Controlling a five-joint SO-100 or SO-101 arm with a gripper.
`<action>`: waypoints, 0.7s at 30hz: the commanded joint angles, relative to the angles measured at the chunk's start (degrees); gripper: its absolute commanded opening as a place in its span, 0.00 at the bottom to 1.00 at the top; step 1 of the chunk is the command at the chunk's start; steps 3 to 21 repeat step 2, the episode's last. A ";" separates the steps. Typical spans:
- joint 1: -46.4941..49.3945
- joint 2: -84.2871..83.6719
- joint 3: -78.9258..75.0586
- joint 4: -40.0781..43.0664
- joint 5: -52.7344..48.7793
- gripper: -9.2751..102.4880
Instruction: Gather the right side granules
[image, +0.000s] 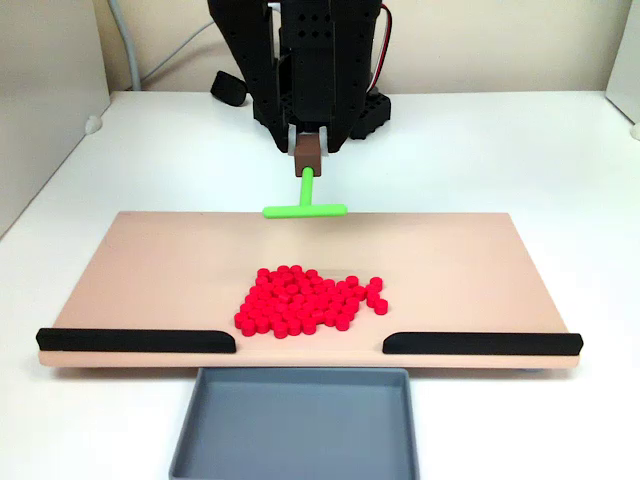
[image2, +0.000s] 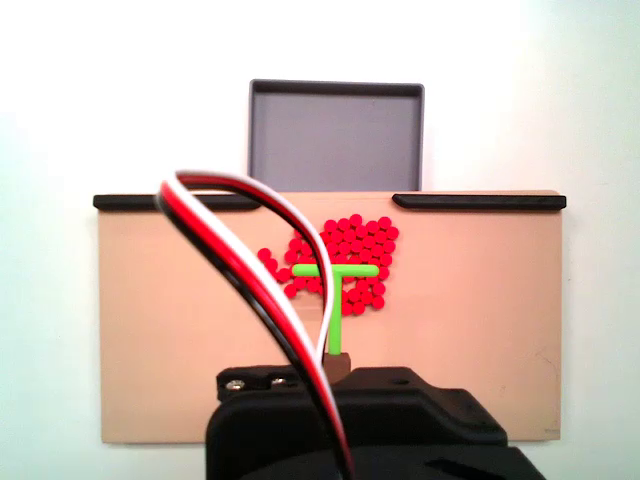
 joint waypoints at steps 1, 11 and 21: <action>0.44 1.67 -1.58 -0.18 -0.09 0.08; 0.44 1.76 -1.58 -0.18 -0.35 0.08; 0.44 1.76 -1.58 -0.18 -0.35 0.08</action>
